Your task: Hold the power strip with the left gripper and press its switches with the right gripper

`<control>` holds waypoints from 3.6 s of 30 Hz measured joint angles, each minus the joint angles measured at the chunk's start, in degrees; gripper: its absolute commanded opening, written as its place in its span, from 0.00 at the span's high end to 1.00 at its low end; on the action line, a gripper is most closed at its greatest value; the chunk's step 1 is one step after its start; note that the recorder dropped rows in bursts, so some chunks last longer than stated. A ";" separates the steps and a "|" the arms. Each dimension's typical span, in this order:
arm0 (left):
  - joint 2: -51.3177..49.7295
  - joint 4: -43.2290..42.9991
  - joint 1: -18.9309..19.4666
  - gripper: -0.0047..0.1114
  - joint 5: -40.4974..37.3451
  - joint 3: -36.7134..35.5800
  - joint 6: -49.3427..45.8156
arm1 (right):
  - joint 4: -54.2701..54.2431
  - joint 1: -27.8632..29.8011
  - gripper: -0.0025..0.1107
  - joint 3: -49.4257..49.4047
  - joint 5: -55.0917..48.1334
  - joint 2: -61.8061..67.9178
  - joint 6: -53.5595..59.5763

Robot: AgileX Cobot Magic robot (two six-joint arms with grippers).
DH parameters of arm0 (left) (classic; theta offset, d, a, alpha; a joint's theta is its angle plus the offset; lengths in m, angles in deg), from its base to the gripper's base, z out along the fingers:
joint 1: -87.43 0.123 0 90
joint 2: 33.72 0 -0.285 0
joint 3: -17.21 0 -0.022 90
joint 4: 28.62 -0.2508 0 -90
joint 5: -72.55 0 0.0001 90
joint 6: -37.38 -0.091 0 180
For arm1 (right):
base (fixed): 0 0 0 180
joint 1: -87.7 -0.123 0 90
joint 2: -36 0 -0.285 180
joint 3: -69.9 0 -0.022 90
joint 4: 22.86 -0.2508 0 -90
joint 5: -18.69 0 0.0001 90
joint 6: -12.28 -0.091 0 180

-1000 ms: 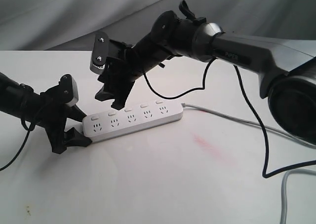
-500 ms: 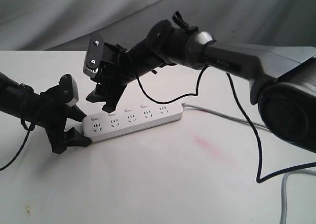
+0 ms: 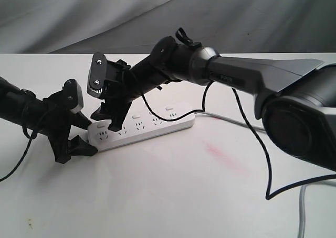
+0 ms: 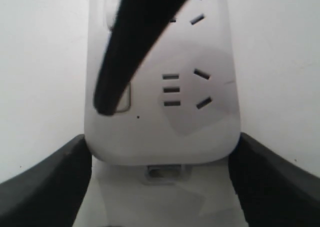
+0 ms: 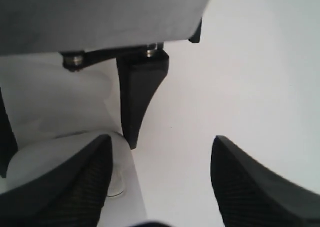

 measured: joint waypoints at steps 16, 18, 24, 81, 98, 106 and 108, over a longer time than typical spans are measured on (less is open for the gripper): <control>0.00 -0.04 0.00 0.44 0.00 0.00 0.00 | 1.88 -0.58 0.50 0.00 3.21 0.95 0.37; 0.00 -0.14 0.00 0.44 0.00 0.00 0.00 | 1.88 -0.58 0.50 0.00 3.60 0.95 0.37; 0.10 -0.14 0.00 0.44 0.00 0.00 0.00 | 1.88 -0.58 0.50 0.00 4.25 0.95 0.47; 0.10 -0.27 0.00 0.44 0.00 0.00 0.00 | 3.88 -1.15 0.50 -0.25 2.85 3.02 -1.11; 0.10 -0.27 0.00 0.44 0.00 0.00 0.00 | 4.93 -1.15 0.50 -0.83 3.16 3.02 -3.25; 0.10 -0.27 0.00 0.44 0.00 0.00 0.00 | 4.12 -0.94 0.50 -2.07 4.28 2.79 -3.82; 0.10 -0.27 0.00 0.44 0.00 0.00 0.00 | 4.01 -0.95 0.50 -2.07 4.52 2.79 -3.93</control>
